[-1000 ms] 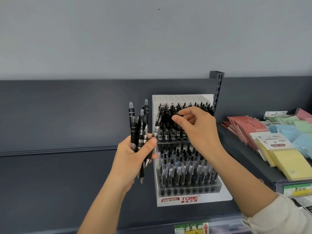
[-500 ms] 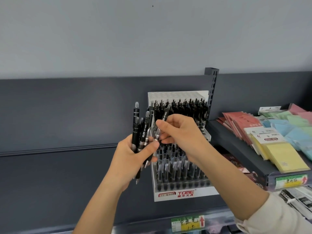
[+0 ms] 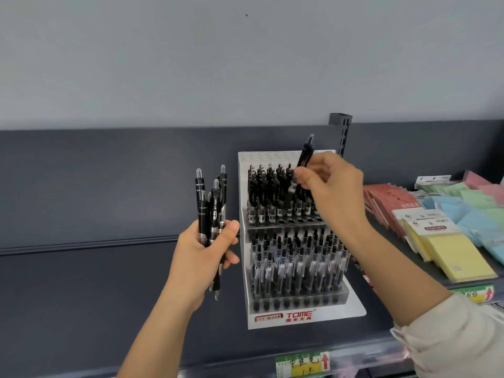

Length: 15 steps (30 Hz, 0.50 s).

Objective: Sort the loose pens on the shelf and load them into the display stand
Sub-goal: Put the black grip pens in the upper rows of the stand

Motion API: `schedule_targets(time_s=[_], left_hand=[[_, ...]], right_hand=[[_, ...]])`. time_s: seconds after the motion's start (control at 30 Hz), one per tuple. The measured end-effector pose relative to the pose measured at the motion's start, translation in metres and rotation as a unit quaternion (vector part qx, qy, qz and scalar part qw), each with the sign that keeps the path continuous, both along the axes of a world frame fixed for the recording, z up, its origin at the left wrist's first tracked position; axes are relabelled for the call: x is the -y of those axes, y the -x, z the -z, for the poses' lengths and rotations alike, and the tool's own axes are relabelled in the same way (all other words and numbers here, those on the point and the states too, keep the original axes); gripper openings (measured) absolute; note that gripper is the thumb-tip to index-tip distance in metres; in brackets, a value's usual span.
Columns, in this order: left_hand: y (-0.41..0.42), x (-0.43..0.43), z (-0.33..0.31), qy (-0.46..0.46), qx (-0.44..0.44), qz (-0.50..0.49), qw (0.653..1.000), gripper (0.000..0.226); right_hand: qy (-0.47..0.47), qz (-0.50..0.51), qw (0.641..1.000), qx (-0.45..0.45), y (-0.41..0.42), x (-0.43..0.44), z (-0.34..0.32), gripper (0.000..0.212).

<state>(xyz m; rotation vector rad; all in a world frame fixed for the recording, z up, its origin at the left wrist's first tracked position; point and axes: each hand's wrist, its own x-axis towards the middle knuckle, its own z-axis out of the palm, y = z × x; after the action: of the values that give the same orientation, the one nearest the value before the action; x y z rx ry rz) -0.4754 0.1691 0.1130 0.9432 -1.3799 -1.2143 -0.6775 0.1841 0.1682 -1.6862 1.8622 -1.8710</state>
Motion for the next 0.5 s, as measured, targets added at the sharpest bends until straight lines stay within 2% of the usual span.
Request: schedule_targets(time_s=[0.5], left_hand=[[-0.004, 0.002, 0.004, -0.019, 0.0, -0.017, 1.0, 0.021]], right_hand=[[-0.2, 0.002, 0.975, -0.097, 0.001, 0.021, 0.028, 0.009]])
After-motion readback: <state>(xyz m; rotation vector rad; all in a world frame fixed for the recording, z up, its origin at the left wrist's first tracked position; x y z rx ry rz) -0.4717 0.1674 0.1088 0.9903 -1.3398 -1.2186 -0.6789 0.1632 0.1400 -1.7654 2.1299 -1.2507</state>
